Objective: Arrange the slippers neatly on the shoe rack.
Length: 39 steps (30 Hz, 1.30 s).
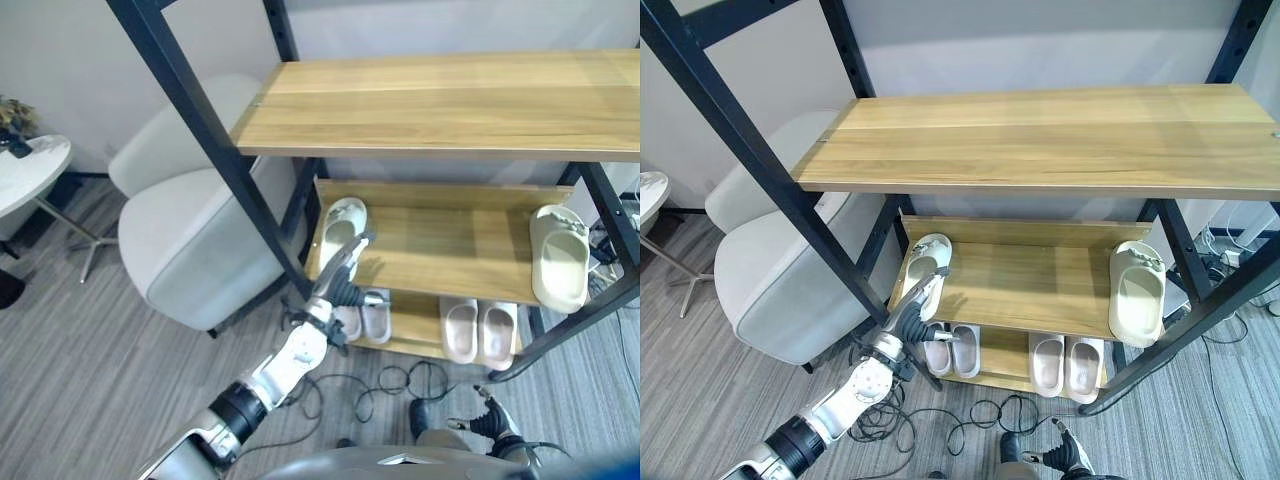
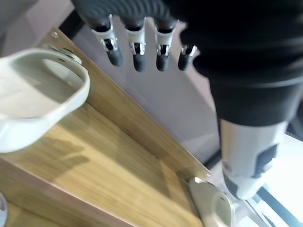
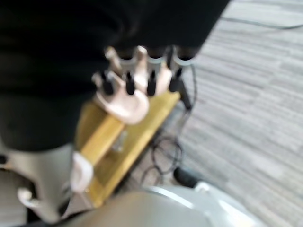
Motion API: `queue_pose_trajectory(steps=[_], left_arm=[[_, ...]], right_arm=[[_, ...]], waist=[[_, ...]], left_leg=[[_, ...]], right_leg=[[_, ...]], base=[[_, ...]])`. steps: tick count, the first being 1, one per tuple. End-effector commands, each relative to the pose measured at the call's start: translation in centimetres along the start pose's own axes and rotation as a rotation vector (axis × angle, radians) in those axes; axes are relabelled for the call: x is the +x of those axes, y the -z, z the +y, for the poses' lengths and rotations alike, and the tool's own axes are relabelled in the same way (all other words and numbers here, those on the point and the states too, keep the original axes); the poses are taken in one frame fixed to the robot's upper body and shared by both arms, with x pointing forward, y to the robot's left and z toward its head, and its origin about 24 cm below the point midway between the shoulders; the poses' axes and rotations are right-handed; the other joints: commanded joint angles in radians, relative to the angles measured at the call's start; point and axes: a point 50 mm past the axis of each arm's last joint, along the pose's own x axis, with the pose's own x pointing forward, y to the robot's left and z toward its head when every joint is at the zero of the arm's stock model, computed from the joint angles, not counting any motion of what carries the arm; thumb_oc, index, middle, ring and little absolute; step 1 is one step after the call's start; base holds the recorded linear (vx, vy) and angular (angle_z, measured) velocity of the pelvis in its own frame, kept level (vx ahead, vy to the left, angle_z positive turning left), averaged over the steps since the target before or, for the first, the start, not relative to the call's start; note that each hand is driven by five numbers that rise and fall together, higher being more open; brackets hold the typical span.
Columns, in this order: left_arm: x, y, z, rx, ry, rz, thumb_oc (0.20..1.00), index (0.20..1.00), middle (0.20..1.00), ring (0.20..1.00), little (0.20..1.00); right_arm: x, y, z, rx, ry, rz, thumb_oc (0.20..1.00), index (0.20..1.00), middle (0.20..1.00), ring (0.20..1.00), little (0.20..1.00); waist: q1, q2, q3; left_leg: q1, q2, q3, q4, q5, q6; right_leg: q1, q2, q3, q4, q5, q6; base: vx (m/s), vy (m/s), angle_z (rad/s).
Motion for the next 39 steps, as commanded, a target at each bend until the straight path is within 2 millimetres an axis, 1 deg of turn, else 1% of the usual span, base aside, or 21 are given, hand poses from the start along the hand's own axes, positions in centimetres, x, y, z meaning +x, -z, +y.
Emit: queue_pose_trajectory(steps=[1,6,13,17,19,21,22,24,27,28,33,34,35,37,38,39], left_arm=[[2.5,-1.7,1.5,0.095,-0.086,-0.117,1.0,1.0,1.0,1.0,1.0],[3.3,-1.5,2.2,0.164,-0.125,-0.121,1.0,1.0,1.0,1.0,1.0],[4.2,-0.9,2.6,0.268,-0.168,-0.102,1.0,1.0,1.0,1.0,1.0],[4.7,0.1,3.4,0.328,-0.21,-0.057,1.0,1.0,1.0,1.0,1.0],[4.7,0.2,3.6,0.334,-0.217,-0.05,1.0,1.0,1.0,1.0,1.0],[5.0,0.6,4.5,0.38,-0.252,-0.038,1.0,1.0,1.0,1.0,1.0],[5.0,0.6,4.5,0.381,-0.252,-0.038,1.0,1.0,1.0,1.0,1.0],[5.3,0.7,5.4,0.432,-0.288,-0.042,1.0,1.0,1.0,1.0,1.0],[5.3,0.7,5.7,0.463,-0.299,-0.044,1.0,1.0,1.0,1.0,1.0],[5.6,0.7,6.7,0.493,-0.334,-0.047,1.0,1.0,1.0,1.0,1.0],[5.6,1.0,7.6,0.502,-0.357,-0.035,1.0,1.0,1.0,1.0,1.0],[5.7,0.8,8.1,0.472,-0.378,-0.03,1.0,1.0,1.0,1.0,1.0],[5.7,0.8,8.1,0.472,-0.378,-0.03,1.0,1.0,1.0,1.0,1.0],[5.7,0.8,8.9,0.48,-0.397,-0.031,1.0,1.0,1.0,1.0,1.0],[5.7,0.8,8.9,0.48,-0.397,-0.031,1.0,1.0,1.0,1.0,1.0],[5.8,0.7,9.4,0.503,-0.407,-0.043,1.0,1.0,1.0,1.0,1.0]], right_arm=[[0.3,-1.7,0.2,-0.004,0.003,-0.075,1.0,1.0,1.0,1.0,1.0],[0.3,-1.5,-0.2,-0.034,0.021,-0.081,1.0,1.0,1.0,1.0,1.0],[0.4,-1.7,-0.7,-0.062,0.058,-0.107,1.0,1.0,1.0,1.0,1.0],[0.4,-1.7,-0.9,-0.067,0.067,-0.111,1.0,1.0,1.0,1.0,1.0],[0.3,-1.6,-1.0,-0.07,0.068,-0.111,1.0,1.0,1.0,1.0,1.0],[0.3,-1.5,-1.1,-0.068,0.074,-0.112,1.0,1.0,1.0,1.0,1.0],[0.3,-1.5,-1.1,-0.068,0.075,-0.112,1.0,1.0,1.0,1.0,1.0],[0.3,-1.6,-1.2,-0.071,0.084,-0.119,1.0,1.0,1.0,1.0,1.0],[0.3,-1.7,-1.3,-0.066,0.09,-0.127,1.0,1.0,1.0,1.0,1.0],[0.2,-1.8,-1.3,-0.063,0.098,-0.134,1.0,1.0,1.0,1.0,1.0],[0.3,-1.9,-1.3,-0.061,0.1,-0.139,1.0,1.0,1.0,1.0,1.0],[0.2,-2.0,-1.3,-0.055,0.099,-0.142,1.0,1.0,1.0,1.0,1.0],[0.2,-2.0,-1.3,-0.055,0.099,-0.142,1.0,1.0,1.0,1.0,1.0],[0.2,-2.2,-1.2,-0.048,0.096,-0.151,1.0,1.0,1.0,1.0,1.0],[0.2,-2.2,-1.2,-0.048,0.096,-0.151,1.0,1.0,1.0,1.0,1.0],[0.2,-2.2,-1.2,-0.045,0.096,-0.152,1.0,1.0,1.0,1.0,1.0]], waist=[[-0.021,-0.005,0.011],[-0.035,0.006,0.011],[-0.047,0.015,0.016],[-0.056,0.017,0.024],[-0.056,0.017,0.024],[-0.06,0.016,0.029],[-0.059,0.016,0.029],[-0.062,0.014,0.035],[-0.062,0.013,0.037],[-0.061,0.009,0.04],[-0.059,0.002,0.041],[-0.057,-0.002,0.043],[-0.057,-0.002,0.043],[-0.054,-0.007,0.046],[-0.054,-0.008,0.046],[-0.052,-0.01,0.048]], left_leg=[[-0.061,0.014,0.044,0.073,-0.039,-0.044],[-0.058,0.015,0.057,0.069,-0.04,-0.044],[-0.061,0.016,0.068,0.062,-0.038,-0.045],[-0.064,0.022,0.081,0.057,-0.035,-0.048],[-0.065,0.023,0.083,0.057,-0.035,-0.048],[-0.07,0.025,0.089,0.057,-0.033,-0.05],[-0.07,0.025,0.089,0.057,-0.033,-0.05],[-0.077,0.026,0.092,0.057,-0.032,-0.051],[-0.081,0.028,0.094,0.056,-0.031,-0.051],[-0.085,0.029,0.096,0.053,-0.028,-0.052],[-0.093,0.031,0.097,0.053,-0.026,-0.052],[-0.096,0.032,0.096,0.054,-0.026,-0.052],[-0.097,0.032,0.096,0.054,-0.026,-0.052],[-0.101,0.033,0.098,0.054,-0.026,-0.052],[-0.101,0.033,0.098,0.054,-0.026,-0.052],[-0.104,0.033,0.097,0.053,-0.026,-0.052]], right_leg=[[-0.012,-0.04,0.029,0.214,-0.229,0.064],[-0.019,-0.039,0.04,0.216,-0.229,0.066],[-0.032,-0.036,0.049,0.214,-0.226,0.068],[-0.047,-0.033,0.058,0.214,-0.222,0.069],[-0.049,-0.033,0.06,0.214,-0.221,0.07],[-0.057,-0.03,0.065,0.214,-0.218,0.07],[-0.057,-0.03,0.066,0.214,-0.218,0.07],[-0.067,-0.029,0.069,0.216,-0.215,0.072],[-0.073,-0.029,0.071,0.216,-0.213,0.073],[-0.081,-0.028,0.069,0.217,-0.21,0.074],[-0.085,-0.026,0.068,0.214,-0.206,0.076],[-0.087,-0.025,0.068,0.214,-0.204,0.076],[-0.087,-0.025,0.068,0.214,-0.204,0.076],[-0.093,-0.024,0.067,0.214,-0.201,0.077],[-0.093,-0.024,0.067,0.214,-0.201,0.077],[-0.095,-0.024,0.067,0.212,-0.199,0.078]], base=[[0.0,0.0,0.0],[0.02,0.006,-0.05],[0.01,0.001,-0.09],[0.0,0.0,-0.02],[0.01,-0.002,-0.13],[0.0,-0.001,-0.12],[-0.01,-0.002,-0.08],[-0.01,0.005,-0.04],[-0.01,-0.001,-0.08],[0.0,-0.007,-0.06],[0.0,-0.004,-0.02],[0.0,0.0,0.0],[0.0,0.0,0.0],[0.0,0.0,0.0],[0.0,0.0,0.0],[0.0,0.0,0.0]])
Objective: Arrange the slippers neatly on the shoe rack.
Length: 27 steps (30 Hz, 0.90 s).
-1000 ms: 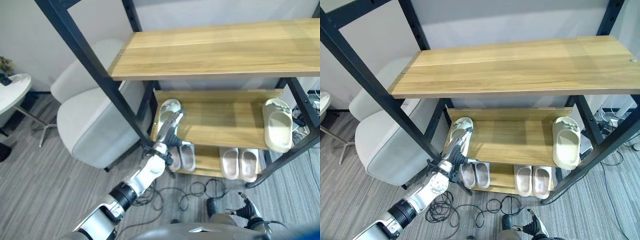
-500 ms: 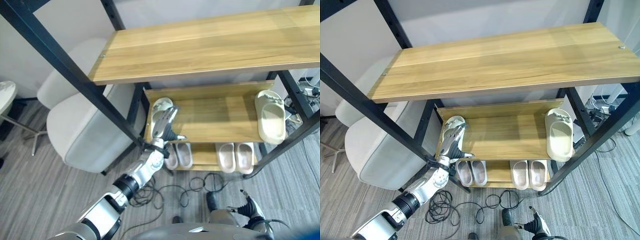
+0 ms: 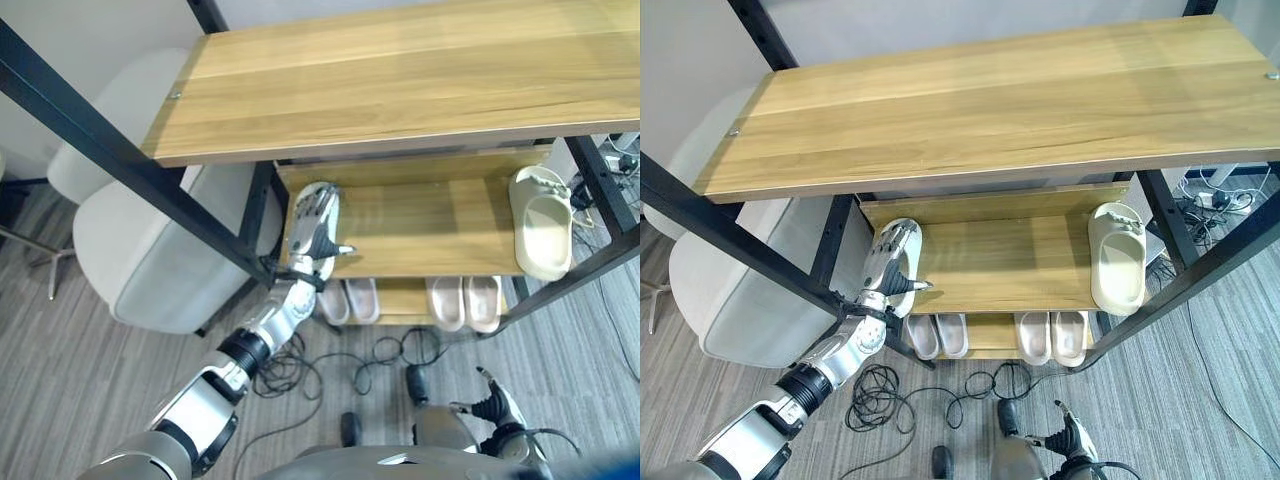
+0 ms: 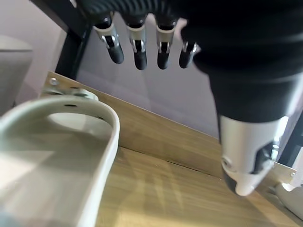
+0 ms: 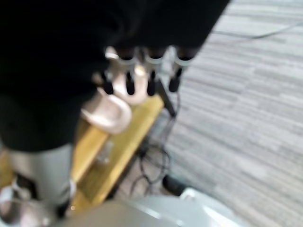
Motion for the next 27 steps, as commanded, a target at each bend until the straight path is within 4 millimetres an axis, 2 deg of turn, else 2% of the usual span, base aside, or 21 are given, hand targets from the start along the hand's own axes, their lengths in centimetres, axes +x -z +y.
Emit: queue_pose_trajectory(steps=[1,10,16,20,27], left_arm=[[2.4,0.5,3.1,0.061,-0.128,-0.042,1.0,1.0,1.0,1.0,1.0],[3.3,0.9,4.2,0.226,-0.143,-0.095,1.0,1.0,1.0,1.0,1.0],[5.4,0.8,5.7,0.374,-0.191,-0.133,1.0,1.0,1.0,1.0,1.0],[6.3,0.5,6.5,0.413,-0.211,-0.158,1.0,1.0,1.0,1.0,1.0],[6.8,0.6,7.9,0.417,-0.254,-0.159,1.0,1.0,1.0,1.0,1.0]], right_arm=[[-0.3,-0.7,0.3,0.0,0.0,-0.066,1.0,1.0,1.0,1.0,1.0],[-0.1,-1.3,0.3,-0.016,0.008,-0.095,1.0,1.0,1.0,1.0,1.0],[0.3,-2.2,-0.8,-0.024,0.058,-0.141,1.0,1.0,1.0,1.0,1.0],[0.4,-2.6,-1.1,-0.02,0.074,-0.163,1.0,1.0,1.0,1.0,1.0],[0.2,-2.3,-0.9,0.003,0.069,-0.148,1.0,1.0,1.0,1.0,1.0]], waist=[[0.002,-0.032,-0.026],[0.003,-0.037,-0.011],[-0.006,-0.035,0.028],[-0.009,-0.035,0.046],[-0.004,-0.037,0.058]], left_leg=[[-0.089,0.021,0.021,0.105,-0.036,-0.053],[-0.11,0.021,0.024,0.113,-0.037,-0.054],[-0.156,0.02,0.037,0.113,-0.025,-0.053],[-0.177,0.018,0.041,0.12,-0.022,-0.051],[-0.19,0.014,0.036,0.129,-0.022,-0.049]], right_leg=[[-0.024,-0.045,0.006,0.213,-0.204,0.074],[-0.053,-0.046,0.009,0.222,-0.197,0.076],[-0.115,-0.052,0.02,0.231,-0.18,0.086],[-0.139,-0.056,0.02,0.241,-0.176,0.089],[-0.148,-0.06,0.015,0.252,-0.178,0.091]], base=[[0.0,0.0,0.0],[-0.01,0.004,0.0],[-0.06,0.028,-0.08],[-0.03,0.023,-0.09],[0.0,0.0,0.0]])
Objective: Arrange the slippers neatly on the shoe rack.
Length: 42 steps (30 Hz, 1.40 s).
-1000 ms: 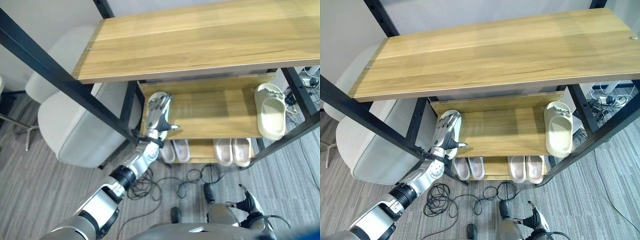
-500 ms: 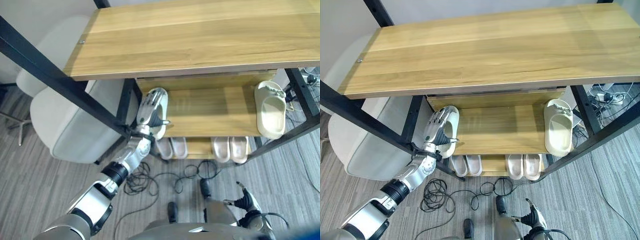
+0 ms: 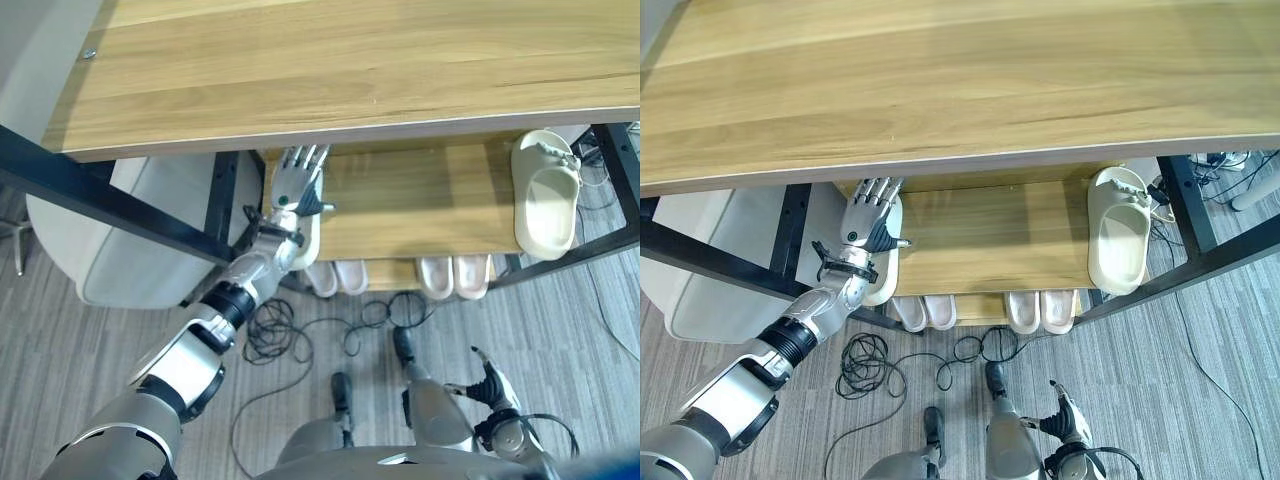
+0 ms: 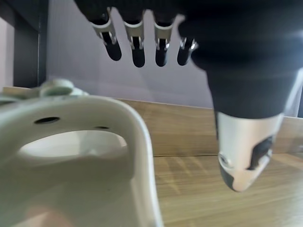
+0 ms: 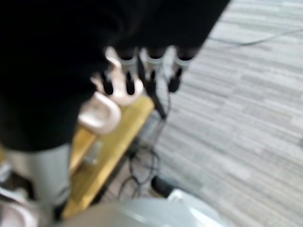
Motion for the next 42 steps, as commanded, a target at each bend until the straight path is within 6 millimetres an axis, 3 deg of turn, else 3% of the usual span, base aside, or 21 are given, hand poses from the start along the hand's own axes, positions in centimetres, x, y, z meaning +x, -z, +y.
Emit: queue_pose_trajectory(steps=[1,18,31,34,35,42], left_arm=[[1.6,1.7,2.2,0.063,-0.103,0.008,1.0,1.0,1.0,1.0,1.0],[0.9,2.1,4.4,-0.011,-0.147,-0.052,1.0,1.0,1.0,1.0,1.0],[2.1,1.7,4.6,0.305,-0.055,-0.257,1.0,1.0,1.0,1.0,1.0],[2.3,1.8,4.5,0.338,-0.038,-0.271,1.0,1.0,1.0,1.0,1.0],[2.1,1.4,4.3,0.358,-0.044,-0.301,1.0,1.0,1.0,1.0,1.0],[2.3,1.6,3.8,0.412,-0.028,-0.289,1.0,1.0,1.0,1.0,1.0]], right_arm=[[-0.3,-0.1,-0.3,0.009,0.011,-0.037,1.0,1.0,1.0,1.0,1.0],[-0.5,0.9,-0.1,0.031,-0.008,0.026,1.0,1.0,1.0,1.0,1.0],[-0.3,1.0,-0.3,0.02,-0.01,0.014,1.0,1.0,1.0,1.0,1.0],[-0.3,1.0,-0.5,0.021,-0.005,0.01,1.0,1.0,1.0,1.0,1.0],[0.4,0.1,-1.4,0.02,0.04,-0.03,1.0,1.0,1.0,1.0,1.0],[0.7,0.3,-1.2,0.022,0.027,0.001,1.0,1.0,1.0,1.0,1.0]], waist=[[0.001,-0.015,-0.034],[0.022,-0.031,-0.05],[0.021,-0.031,-0.04],[0.022,-0.031,-0.037],[0.029,-0.032,-0.037],[0.033,-0.028,-0.045]], left_leg=[[-0.114,0.014,0.003,0.129,-0.026,-0.046],[-0.111,0.011,-0.007,0.145,-0.039,-0.043],[-0.122,0.01,-0.004,0.158,-0.047,-0.038],[-0.125,0.01,-0.003,0.161,-0.047,-0.037],[-0.13,0.009,-0.005,0.164,-0.047,-0.037],[-0.137,0.007,-0.012,0.165,-0.05,-0.035]], right_leg=[[-0.057,-0.068,-0.016,0.255,-0.207,0.102],[-0.048,-0.07,-0.024,0.266,-0.214,0.099],[-0.062,-0.069,-0.018,0.281,-0.217,0.105],[-0.064,-0.07,-0.017,0.282,-0.217,0.105],[-0.064,-0.07,-0.019,0.281,-0.219,0.105],[-0.069,-0.072,-0.021,0.28,-0.221,0.104]], base=[[0.0,0.0,0.0],[0.01,0.0,0.01],[0.0,0.0,0.0],[0.0,0.0,0.0],[0.0,0.0,0.0],[0.0,0.001,0.0]])
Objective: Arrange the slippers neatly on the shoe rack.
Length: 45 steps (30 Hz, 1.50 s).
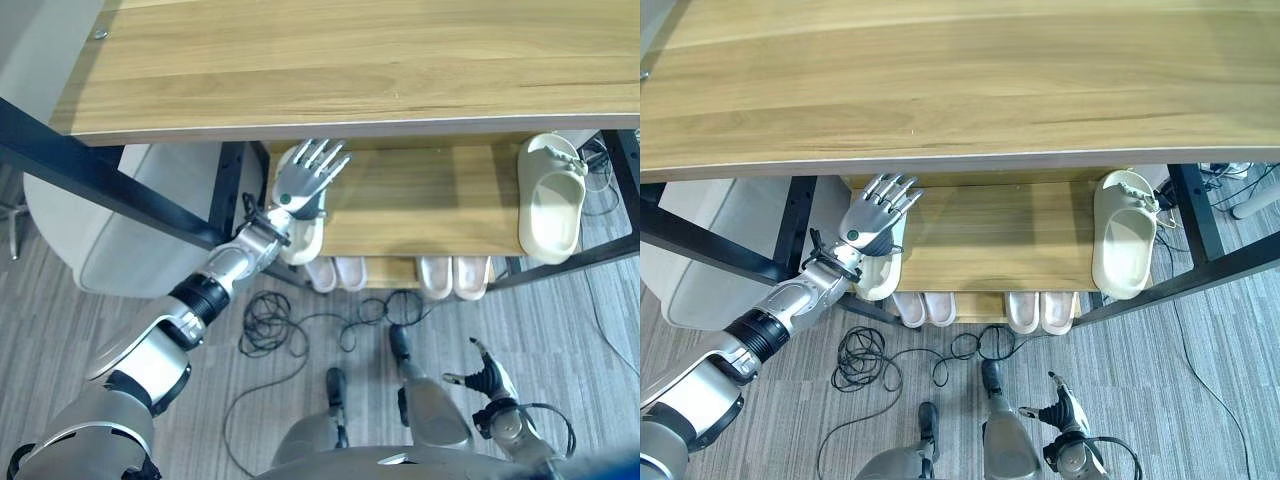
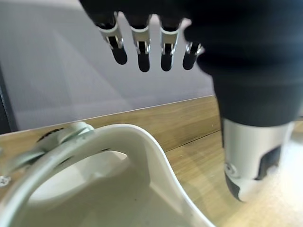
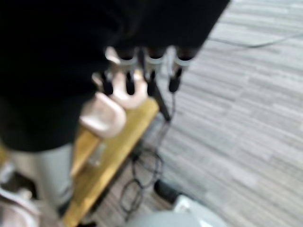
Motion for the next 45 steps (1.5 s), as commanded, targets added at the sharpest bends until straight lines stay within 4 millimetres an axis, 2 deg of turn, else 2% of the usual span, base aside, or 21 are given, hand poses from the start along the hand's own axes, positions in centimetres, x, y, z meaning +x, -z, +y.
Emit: queue_pose_trajectory(steps=[1,11,26,37,45], left_arm=[[1.7,3.6,2.1,0.17,-0.06,0.047,1.0,1.0,1.0,1.0,1.0],[1.5,4.8,3.3,0.171,-0.123,0.097,1.0,1.0,1.0,1.0,1.0],[1.6,6.7,3.2,0.355,-0.052,0.063,1.0,1.0,1.0,1.0,1.0],[2.2,8.4,4.5,0.434,-0.087,0.099,1.0,1.0,1.0,1.0,1.0],[2.7,8.7,5.4,0.48,-0.116,0.088,1.0,1.0,1.0,1.0,1.0]], right_arm=[[-0.7,1.2,-0.7,0.0,0.024,0.009,1.0,1.0,1.0,1.0,1.0],[-0.8,1.1,0.0,0.014,0.001,0.018,1.0,1.0,1.0,1.0,1.0],[-0.2,0.0,0.1,0.017,-0.009,-0.022,1.0,1.0,1.0,1.0,1.0],[0.6,-1.8,-0.3,0.049,0.011,-0.081,1.0,1.0,1.0,1.0,1.0],[0.8,-2.7,-0.1,0.074,0.001,-0.112,1.0,1.0,1.0,1.0,1.0]], waist=[[0.011,0.002,-0.062],[0.02,-0.003,-0.073],[0.023,-0.002,-0.055],[0.028,-0.011,-0.024],[0.034,-0.02,-0.017]], left_leg=[[-0.135,0.005,-0.004,0.153,-0.051,-0.033],[-0.138,0.004,-0.008,0.159,-0.054,-0.034],[-0.156,-0.001,-0.013,0.16,-0.048,-0.032],[-0.215,-0.006,-0.001,0.171,-0.034,-0.03],[-0.243,-0.01,-0.001,0.183,-0.032,-0.029]], right_leg=[[-0.074,-0.072,-0.012,0.276,-0.222,0.108],[-0.067,-0.071,-0.017,0.273,-0.224,0.107],[-0.082,-0.075,-0.019,0.271,-0.216,0.112],[-0.117,-0.08,-0.008,0.234,-0.182,0.117],[-0.131,-0.081,-0.006,0.226,-0.173,0.119]], base=[[0.0,0.0,0.0],[0.0,0.0,0.0],[0.0,0.002,0.0],[-0.01,0.01,0.0],[0.0,0.0,0.0]])
